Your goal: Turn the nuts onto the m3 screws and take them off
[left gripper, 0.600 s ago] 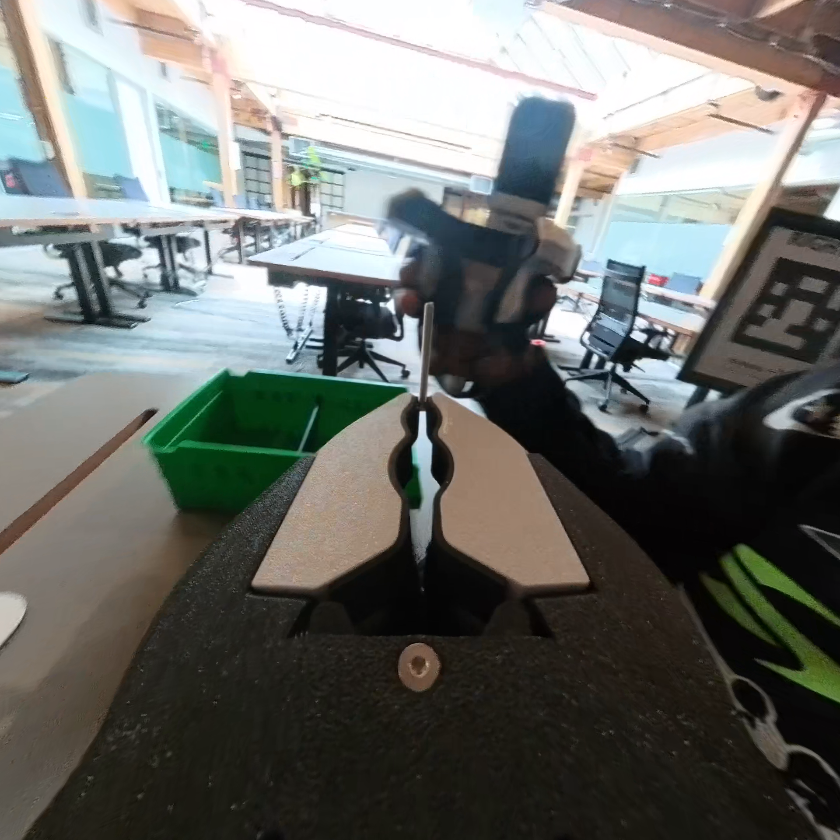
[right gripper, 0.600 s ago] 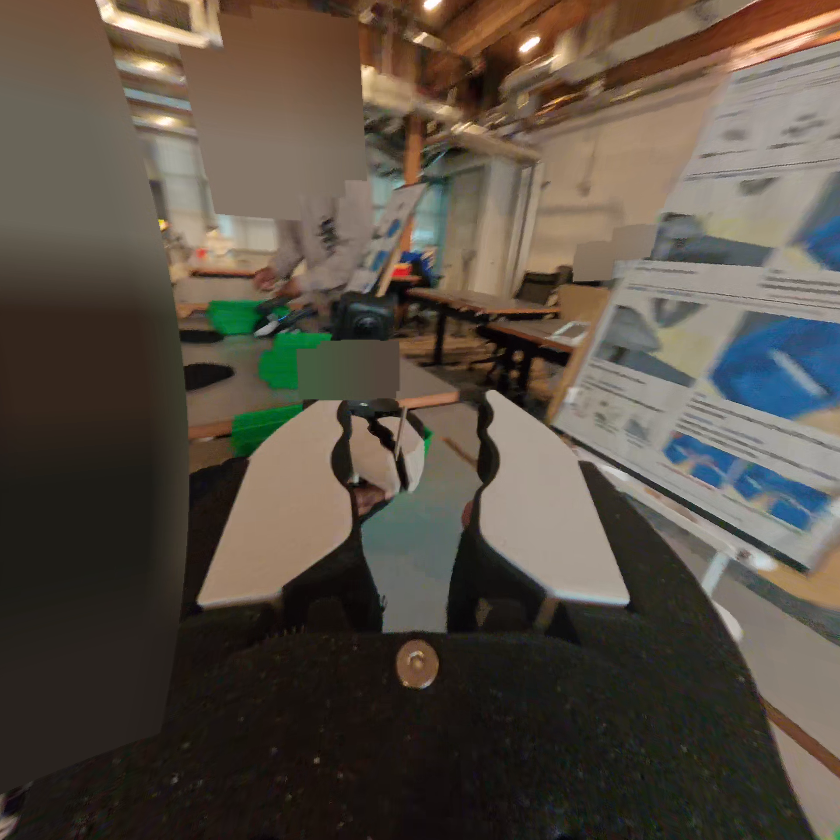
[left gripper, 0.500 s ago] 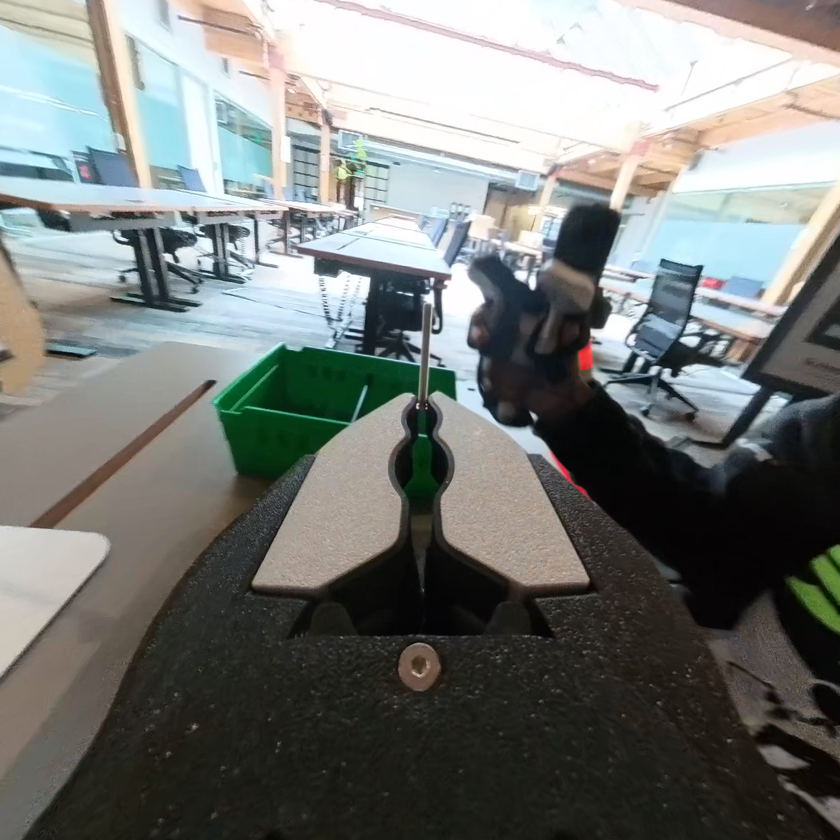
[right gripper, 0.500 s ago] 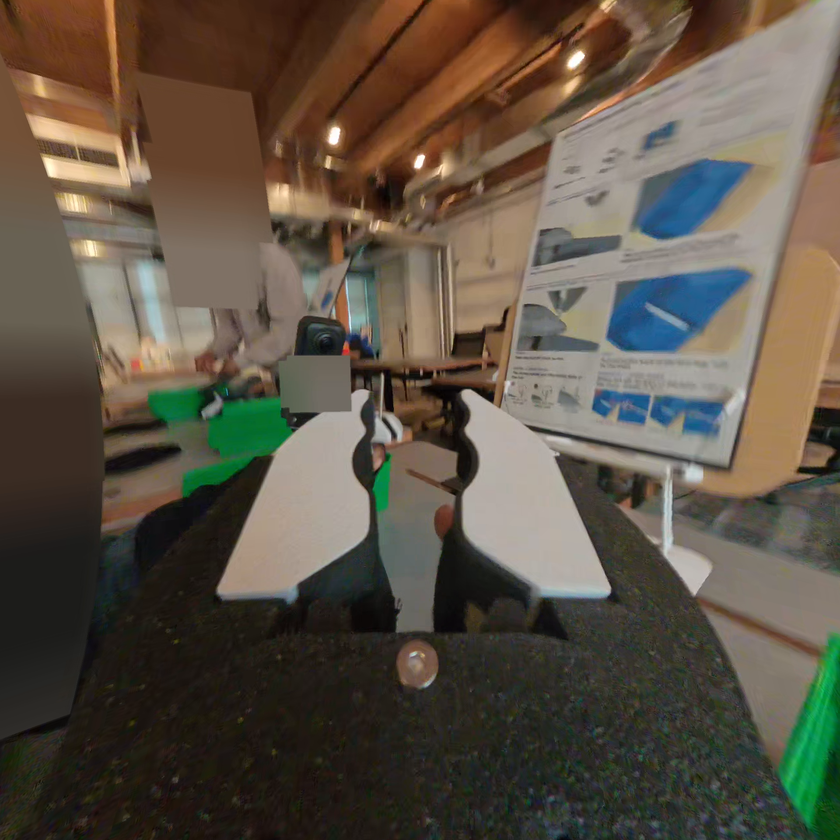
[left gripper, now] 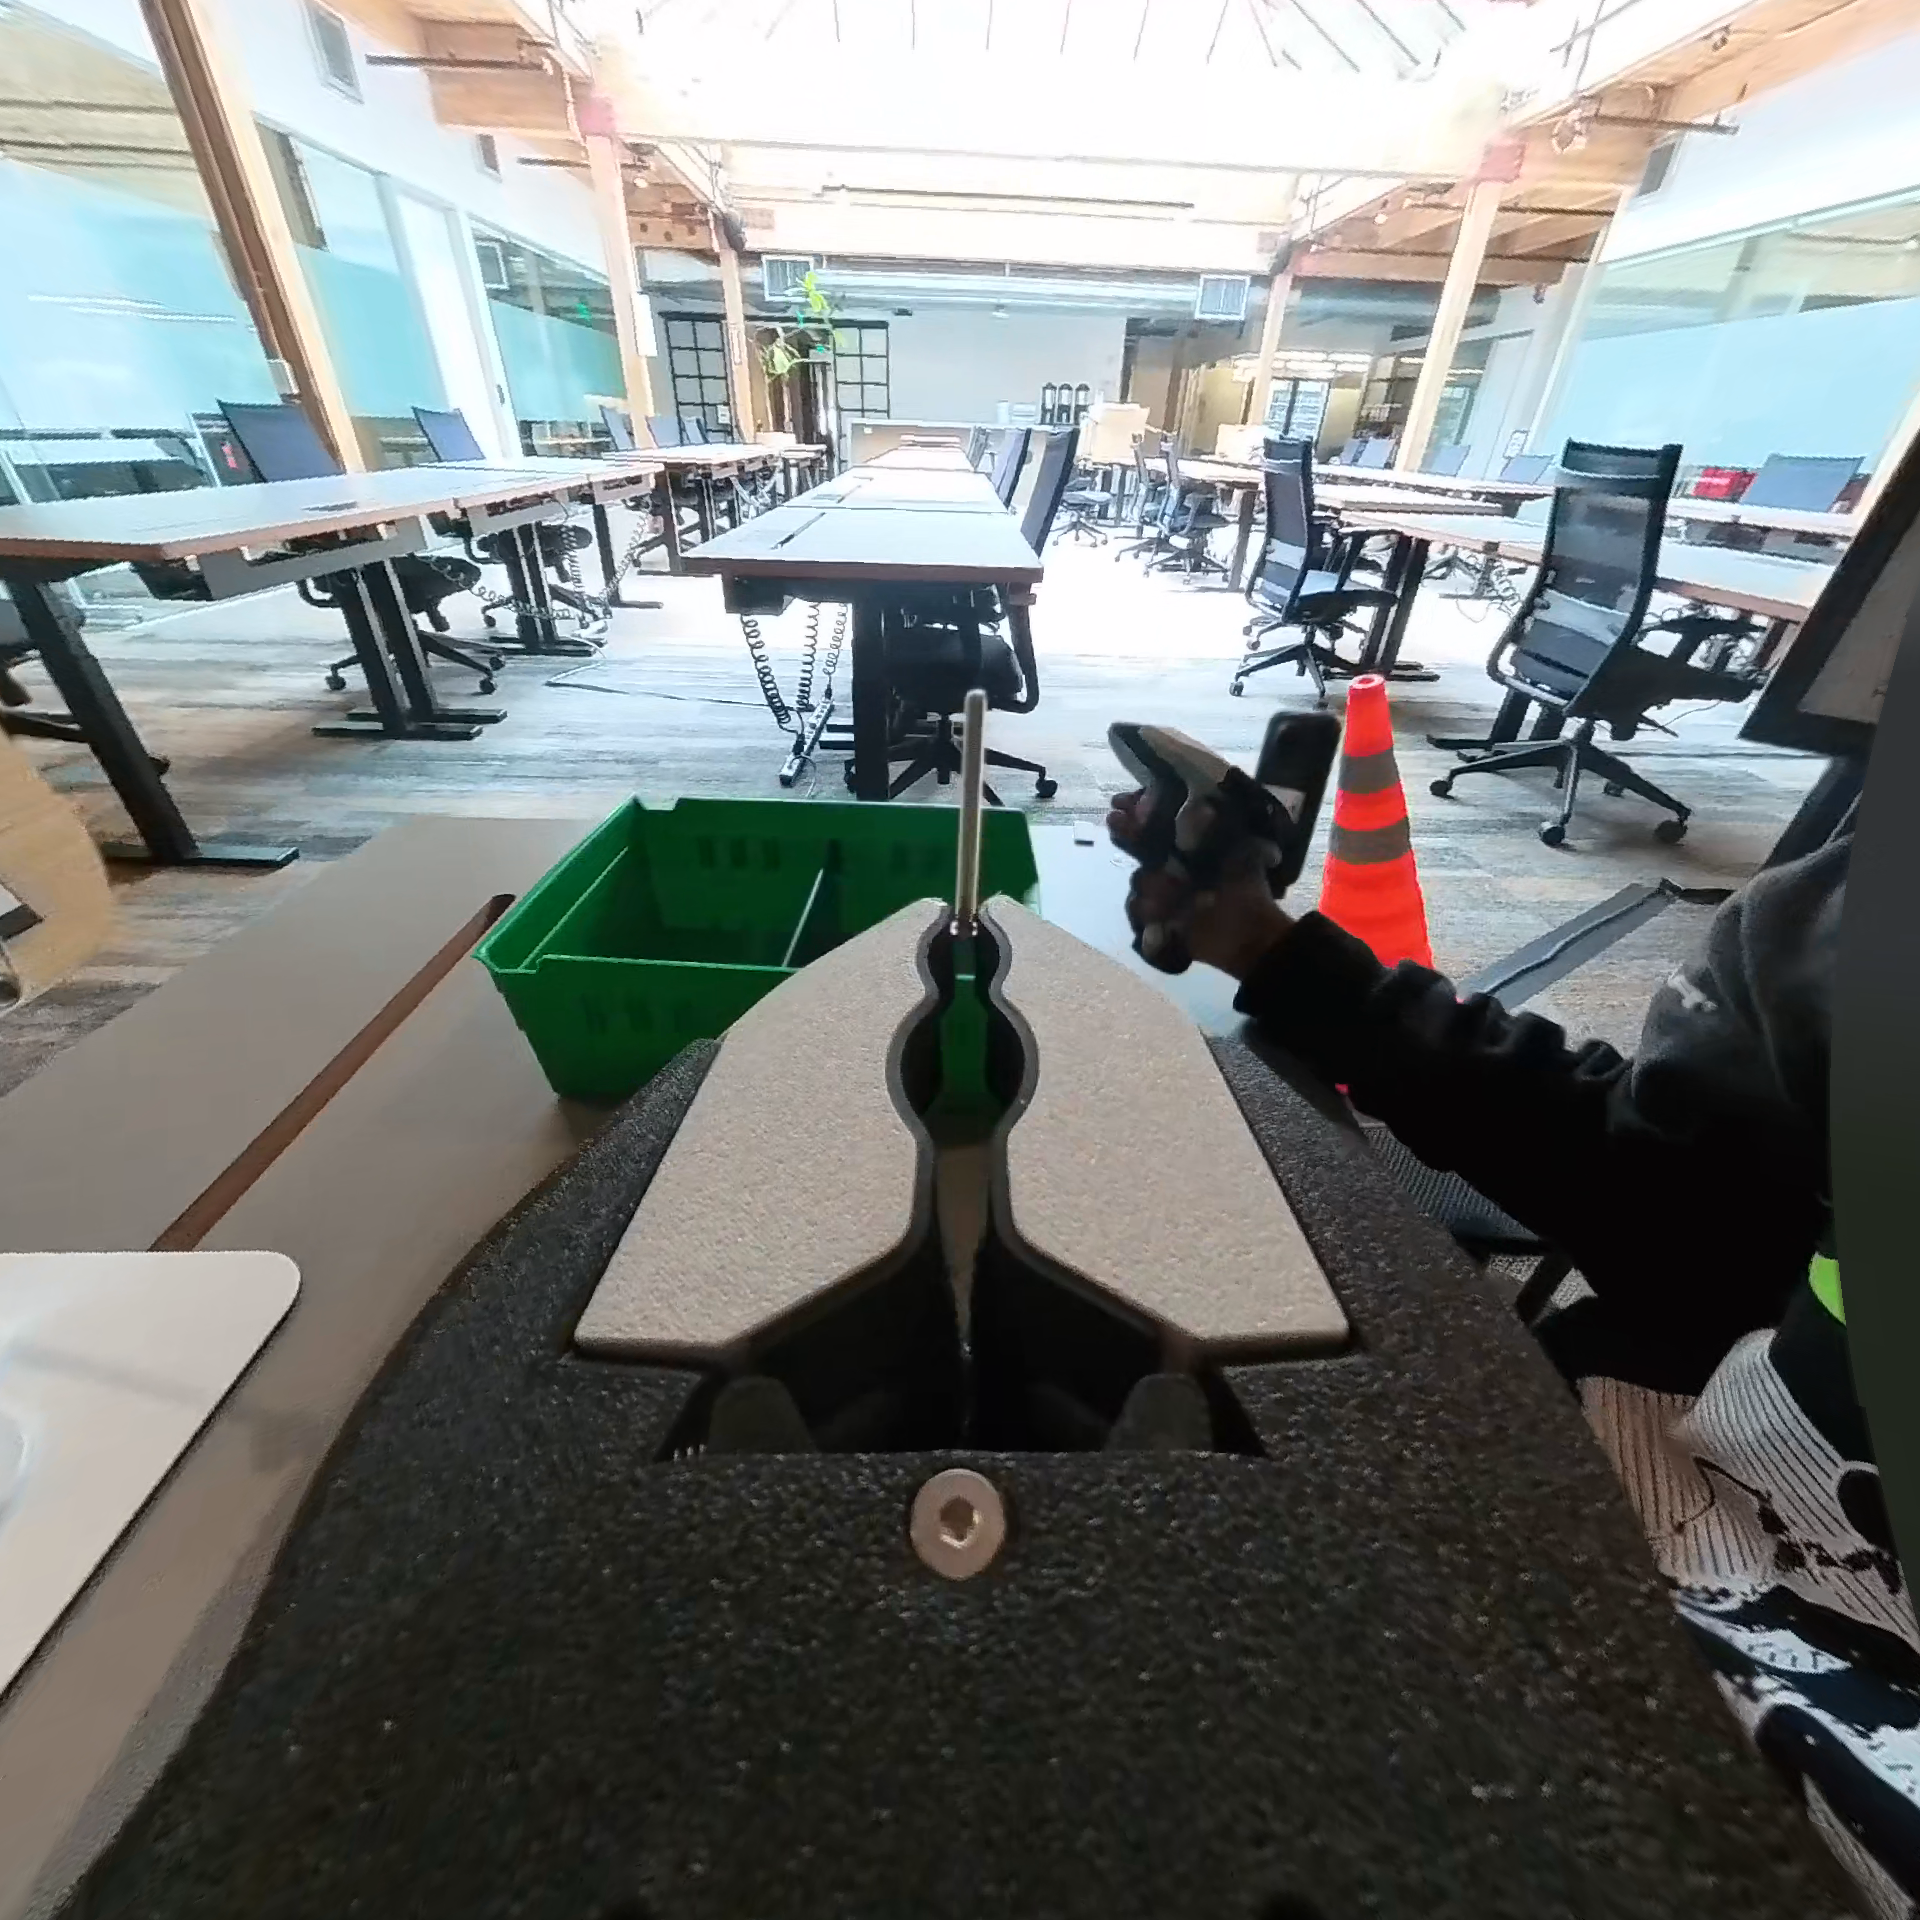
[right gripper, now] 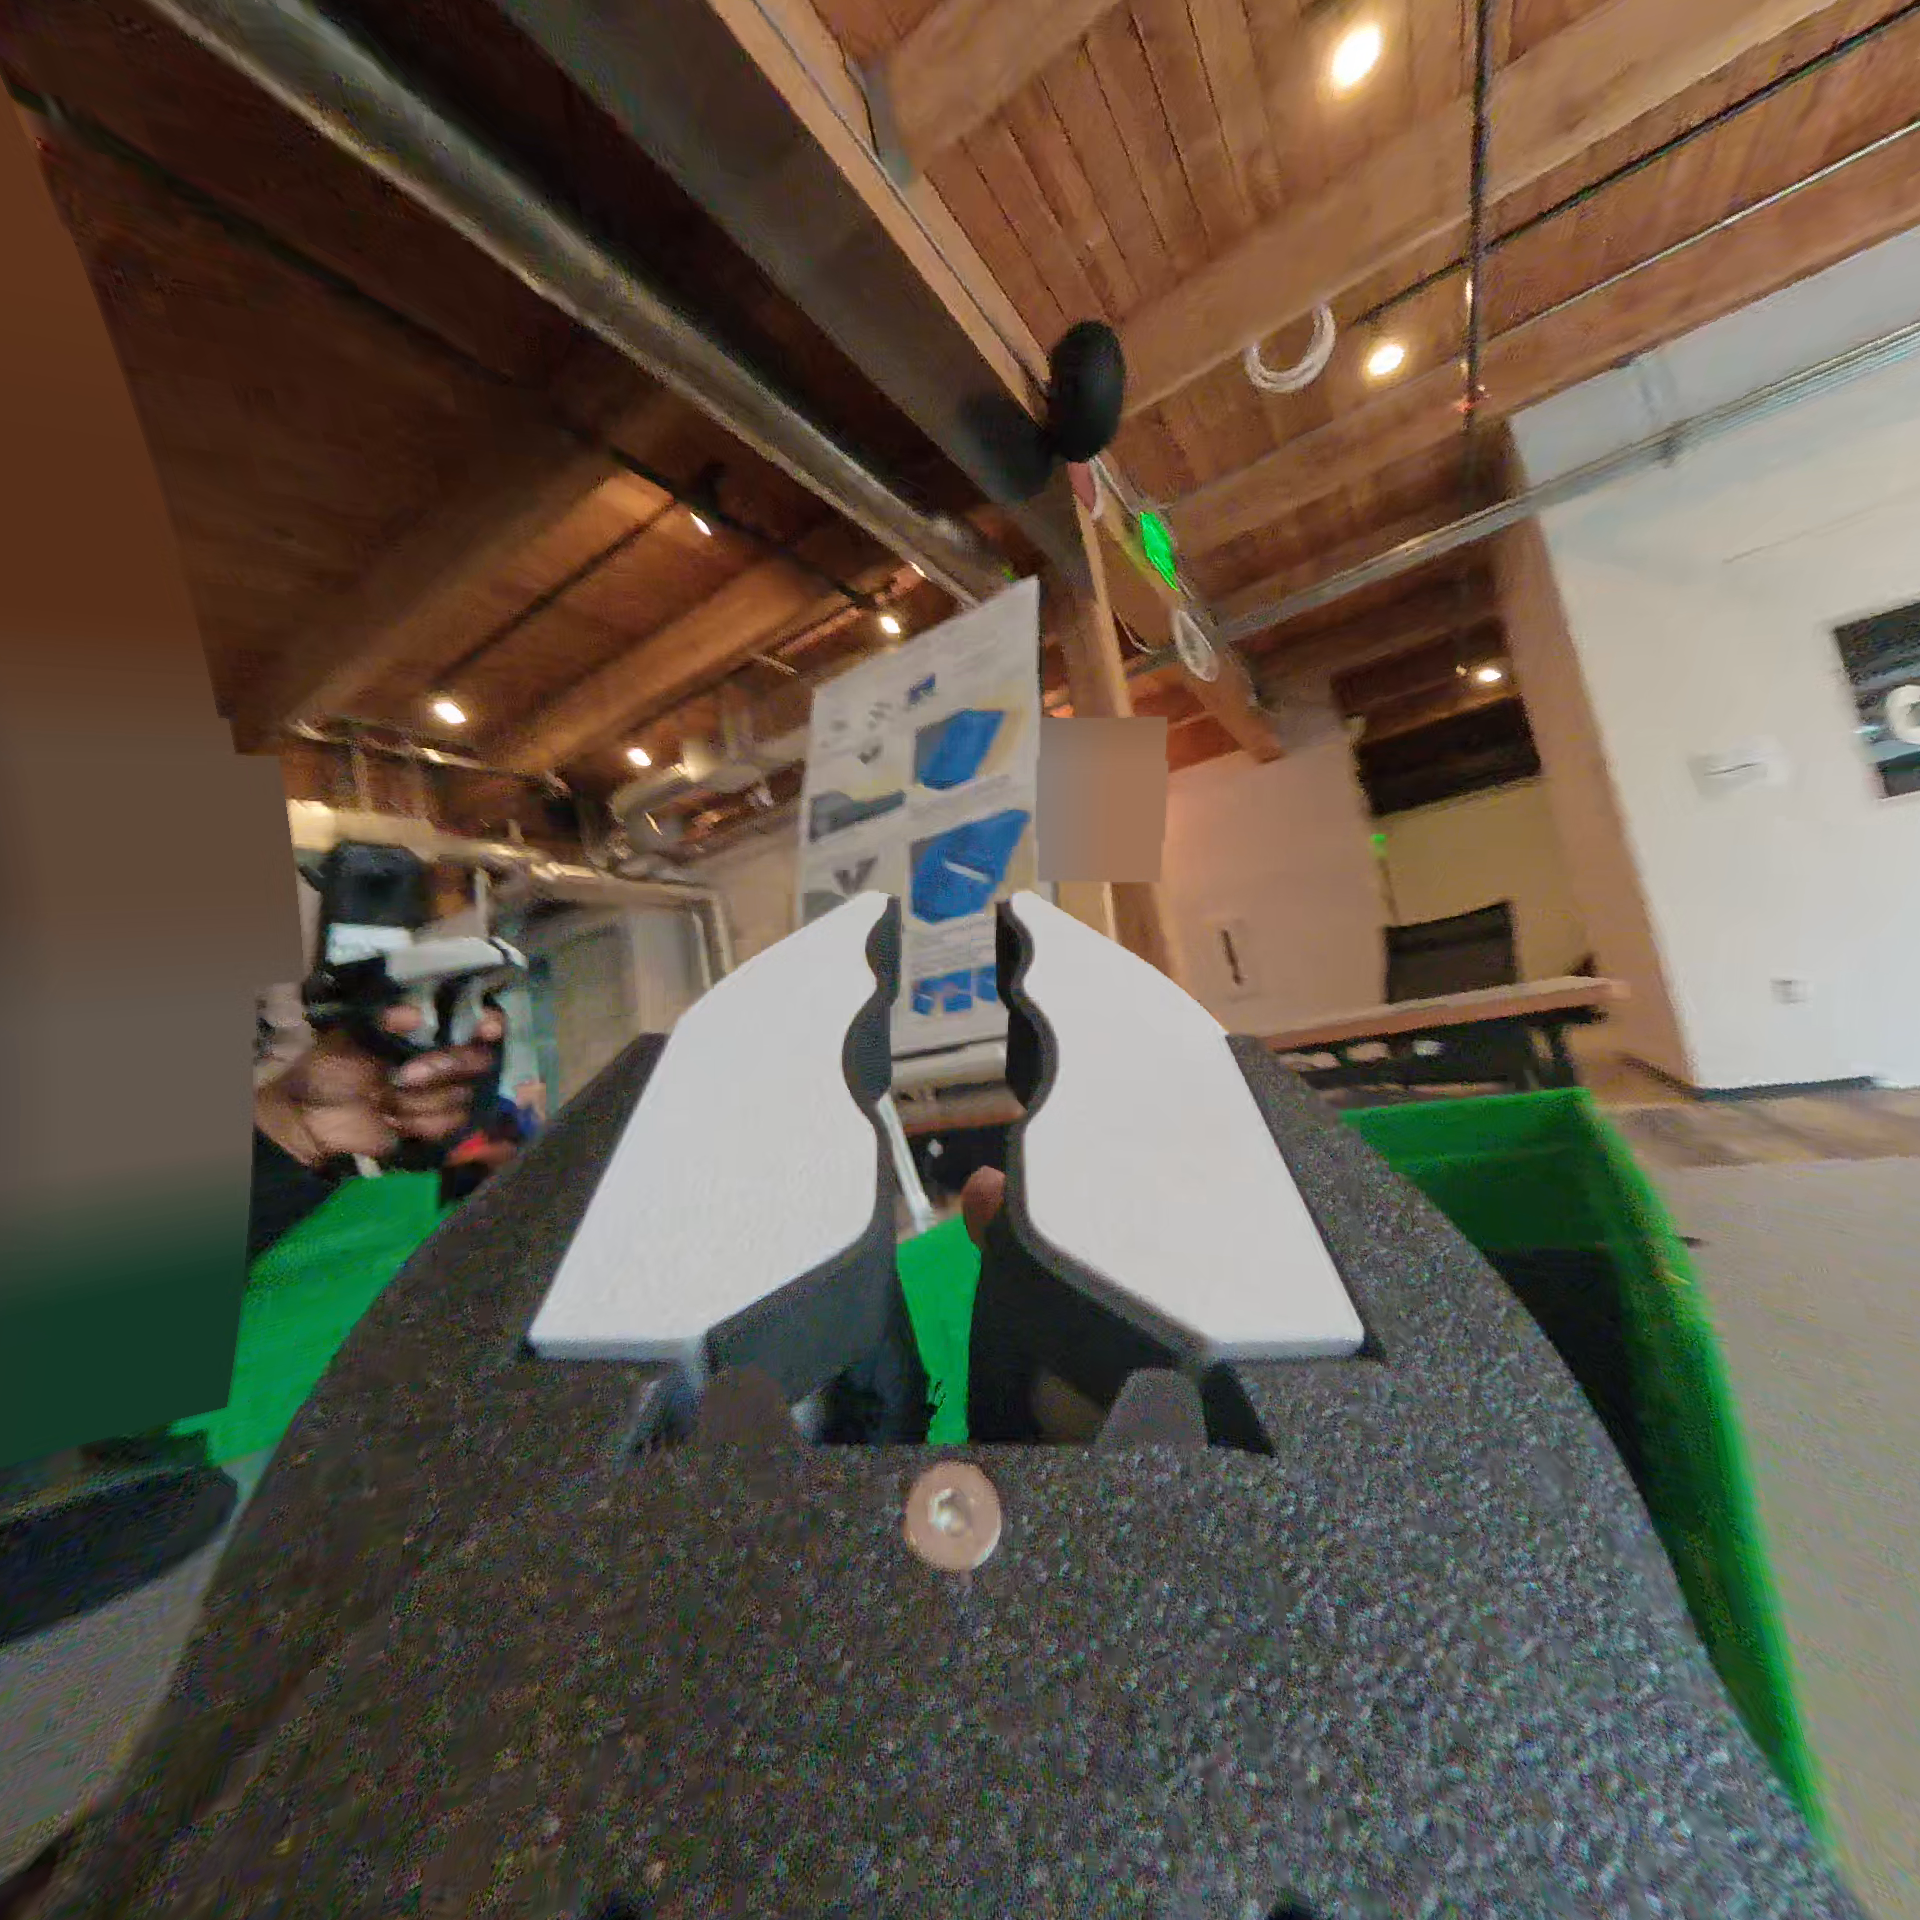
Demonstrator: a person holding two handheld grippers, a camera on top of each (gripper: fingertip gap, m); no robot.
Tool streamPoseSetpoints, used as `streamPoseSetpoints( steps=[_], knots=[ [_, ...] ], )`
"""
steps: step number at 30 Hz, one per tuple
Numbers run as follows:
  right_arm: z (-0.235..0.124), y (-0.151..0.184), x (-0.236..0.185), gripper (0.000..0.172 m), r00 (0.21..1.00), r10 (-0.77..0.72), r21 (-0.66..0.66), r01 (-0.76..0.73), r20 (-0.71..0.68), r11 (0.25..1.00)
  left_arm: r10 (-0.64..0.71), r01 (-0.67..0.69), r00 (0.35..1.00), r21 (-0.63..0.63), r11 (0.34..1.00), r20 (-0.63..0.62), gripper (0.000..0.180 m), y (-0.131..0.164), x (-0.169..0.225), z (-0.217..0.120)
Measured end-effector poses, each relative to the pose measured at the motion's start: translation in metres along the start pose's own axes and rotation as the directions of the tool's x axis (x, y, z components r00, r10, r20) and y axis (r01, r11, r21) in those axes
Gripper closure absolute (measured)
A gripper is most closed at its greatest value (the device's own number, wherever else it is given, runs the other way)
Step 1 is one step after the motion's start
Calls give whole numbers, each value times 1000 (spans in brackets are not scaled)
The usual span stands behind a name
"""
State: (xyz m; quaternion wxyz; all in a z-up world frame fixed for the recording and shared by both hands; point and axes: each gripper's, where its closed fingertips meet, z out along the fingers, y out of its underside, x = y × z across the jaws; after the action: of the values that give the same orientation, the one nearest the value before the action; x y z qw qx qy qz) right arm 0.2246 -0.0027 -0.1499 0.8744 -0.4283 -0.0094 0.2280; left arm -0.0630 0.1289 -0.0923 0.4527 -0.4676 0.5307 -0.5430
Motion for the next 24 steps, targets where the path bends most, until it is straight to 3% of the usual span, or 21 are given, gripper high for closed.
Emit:
streamPoseSetpoints(
  steps=[7,24],
  knots=[
    [12,2,-11,153,996,-78,-186,85,47,979,15,-15,1000,-16,1000,12,179,3,4,4],
    [67,24,-91,153,956,-151,-371,240,253,897,58,-57,998,28,998,-23,179,-15,30,0]
  ],
)
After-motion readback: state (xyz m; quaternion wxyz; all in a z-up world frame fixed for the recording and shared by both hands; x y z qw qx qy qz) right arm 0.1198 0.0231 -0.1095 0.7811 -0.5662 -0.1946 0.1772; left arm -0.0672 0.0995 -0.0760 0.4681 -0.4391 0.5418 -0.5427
